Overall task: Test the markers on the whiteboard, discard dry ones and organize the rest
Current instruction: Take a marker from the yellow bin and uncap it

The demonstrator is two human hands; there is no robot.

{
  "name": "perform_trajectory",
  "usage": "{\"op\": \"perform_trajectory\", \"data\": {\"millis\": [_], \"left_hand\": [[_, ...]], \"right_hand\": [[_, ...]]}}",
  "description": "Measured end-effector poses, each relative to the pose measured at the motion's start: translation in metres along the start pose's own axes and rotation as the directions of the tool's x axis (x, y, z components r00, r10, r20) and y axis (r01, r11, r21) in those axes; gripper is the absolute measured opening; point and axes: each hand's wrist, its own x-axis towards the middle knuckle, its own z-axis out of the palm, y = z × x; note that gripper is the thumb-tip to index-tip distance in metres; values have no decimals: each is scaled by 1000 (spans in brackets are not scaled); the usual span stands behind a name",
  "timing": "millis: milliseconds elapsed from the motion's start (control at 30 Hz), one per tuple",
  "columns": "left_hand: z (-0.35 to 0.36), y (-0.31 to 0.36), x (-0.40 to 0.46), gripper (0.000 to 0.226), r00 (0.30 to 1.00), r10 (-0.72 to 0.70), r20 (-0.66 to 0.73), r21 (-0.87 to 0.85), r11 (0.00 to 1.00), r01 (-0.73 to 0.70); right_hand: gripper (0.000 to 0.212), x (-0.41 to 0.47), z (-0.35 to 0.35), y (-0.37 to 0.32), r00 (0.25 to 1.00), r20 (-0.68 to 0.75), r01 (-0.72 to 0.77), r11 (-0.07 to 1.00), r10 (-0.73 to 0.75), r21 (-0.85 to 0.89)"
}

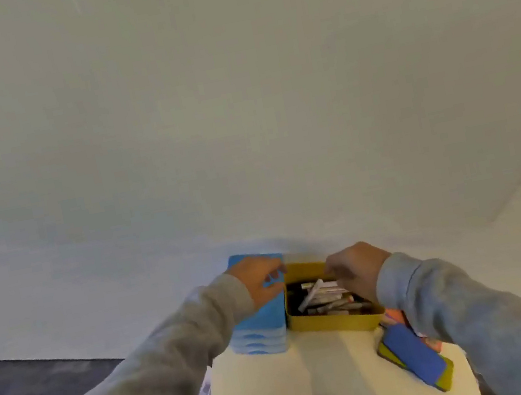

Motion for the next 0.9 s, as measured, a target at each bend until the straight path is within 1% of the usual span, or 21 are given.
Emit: {"op": "perform_trajectory", "data": {"millis": [33, 67, 133, 200, 300, 400, 500, 600, 667, 767, 900], "left_hand": [[13, -6, 1, 39, 999, -19, 39, 30, 999, 18], [22, -13, 4, 39, 999, -23, 49, 61, 998, 20], [48, -28, 7, 39, 997, -32, 72, 123, 992, 23], [67, -39, 17, 36, 1000, 16, 2, 146, 989, -16], [81, -37, 29, 30, 983, 54, -177, 188, 982, -20], [91, -32, 45, 31, 963, 93, -254, 213, 976, -38], [100, -29, 50, 25, 957, 96, -275, 242, 970, -28], [107, -30, 54, 22, 953, 69, -296, 215, 977, -4], [107, -30, 52, 24, 947, 61, -316, 192, 981, 0], [109, -30, 52, 26, 951, 54, -305, 188, 982, 4], [107, -28, 53, 27, 954, 36, -296, 171, 985, 16]], "right_hand": [[35, 6, 15, 4, 999, 47, -27, 1000, 27, 4], [35, 11, 23, 8, 998, 51, -39, 999, 38, 23], [35, 20, 45, 14, 991, 104, -84, 996, 79, 42], [37, 35, 62, 21, 987, 127, -111, 991, 101, 70], [40, 61, 84, 36, 982, 141, -139, 985, 123, 105], [45, 85, 104, 49, 965, 219, -166, 982, 143, 91], [49, 103, 118, 56, 965, 222, -167, 981, 143, 96], [57, 119, 129, 57, 972, 227, -69, 997, 64, 18], [58, 126, 132, 54, 980, 192, -32, 998, 44, -62], [54, 137, 137, 52, 985, 162, -34, 992, 53, -121], [55, 142, 142, 52, 986, 148, -45, 983, 72, -179]]}}
